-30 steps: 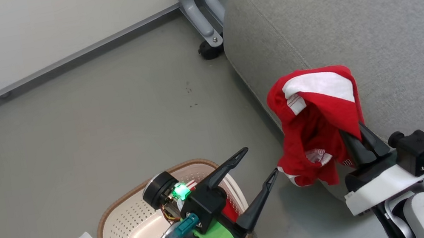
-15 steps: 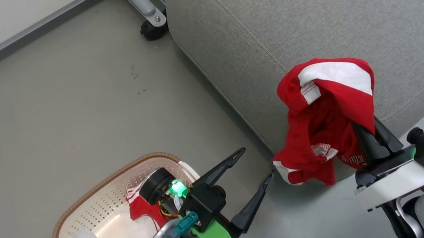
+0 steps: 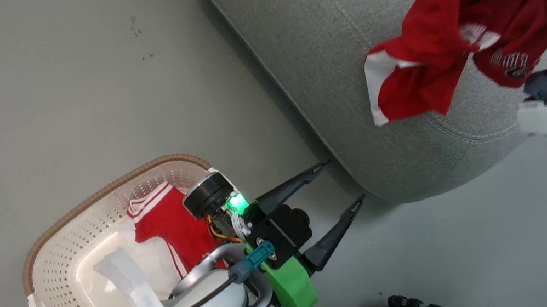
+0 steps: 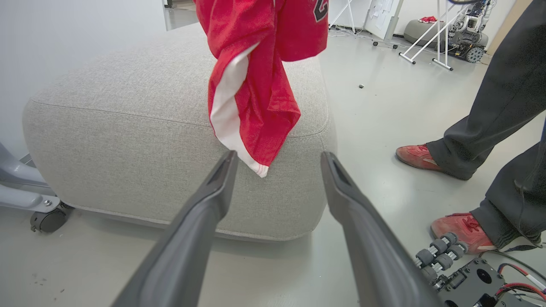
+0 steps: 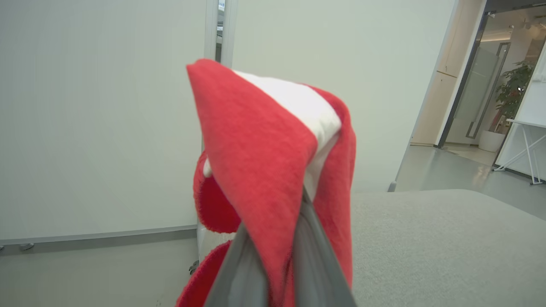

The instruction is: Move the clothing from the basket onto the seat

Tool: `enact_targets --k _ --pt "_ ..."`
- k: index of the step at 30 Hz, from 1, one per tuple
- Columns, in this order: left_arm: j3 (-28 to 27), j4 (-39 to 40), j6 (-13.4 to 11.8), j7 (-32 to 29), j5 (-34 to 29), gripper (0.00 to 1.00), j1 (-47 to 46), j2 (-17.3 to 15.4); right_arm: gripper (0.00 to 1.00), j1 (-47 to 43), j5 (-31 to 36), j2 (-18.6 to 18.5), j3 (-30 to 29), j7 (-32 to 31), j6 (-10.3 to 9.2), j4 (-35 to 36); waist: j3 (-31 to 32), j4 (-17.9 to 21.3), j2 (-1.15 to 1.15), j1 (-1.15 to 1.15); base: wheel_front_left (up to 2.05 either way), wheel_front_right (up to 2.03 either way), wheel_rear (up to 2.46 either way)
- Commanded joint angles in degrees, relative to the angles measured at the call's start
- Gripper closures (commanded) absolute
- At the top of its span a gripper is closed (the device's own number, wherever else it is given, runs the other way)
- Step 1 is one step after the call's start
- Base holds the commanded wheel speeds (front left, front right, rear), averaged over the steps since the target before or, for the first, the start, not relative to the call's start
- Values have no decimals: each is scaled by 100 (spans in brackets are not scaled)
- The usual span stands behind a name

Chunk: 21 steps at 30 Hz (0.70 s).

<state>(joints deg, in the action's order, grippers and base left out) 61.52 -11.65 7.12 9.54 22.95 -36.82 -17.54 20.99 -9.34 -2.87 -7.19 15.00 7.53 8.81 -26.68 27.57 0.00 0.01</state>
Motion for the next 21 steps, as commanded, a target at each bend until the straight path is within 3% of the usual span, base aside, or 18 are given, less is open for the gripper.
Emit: enact_targets --k 1,13,17,21 --pt "38 10 37 -6 -53 0 -197 -67 100 230 41 -73 -123 27 -8 21 -745 -408 0 -1 0 0 0" --pt "320 94 36 -88 -7 0 -1143 -265 100 2182 9 -1664 -1150 27 -8 -540 -1865 -1058 0 -1 0 0 0" --pt "275 88 1 -77 -7 0 -1226 -335 100 2355 126 -1982 -1447 26 -9 -777 -1974 -1152 0 -1 0 0 0" --pt "260 154 -60 -92 -1 0 -1238 -363 100 2222 287 -2062 -1830 26 -9 -1296 -2037 -1186 0 -1 0 0 0"
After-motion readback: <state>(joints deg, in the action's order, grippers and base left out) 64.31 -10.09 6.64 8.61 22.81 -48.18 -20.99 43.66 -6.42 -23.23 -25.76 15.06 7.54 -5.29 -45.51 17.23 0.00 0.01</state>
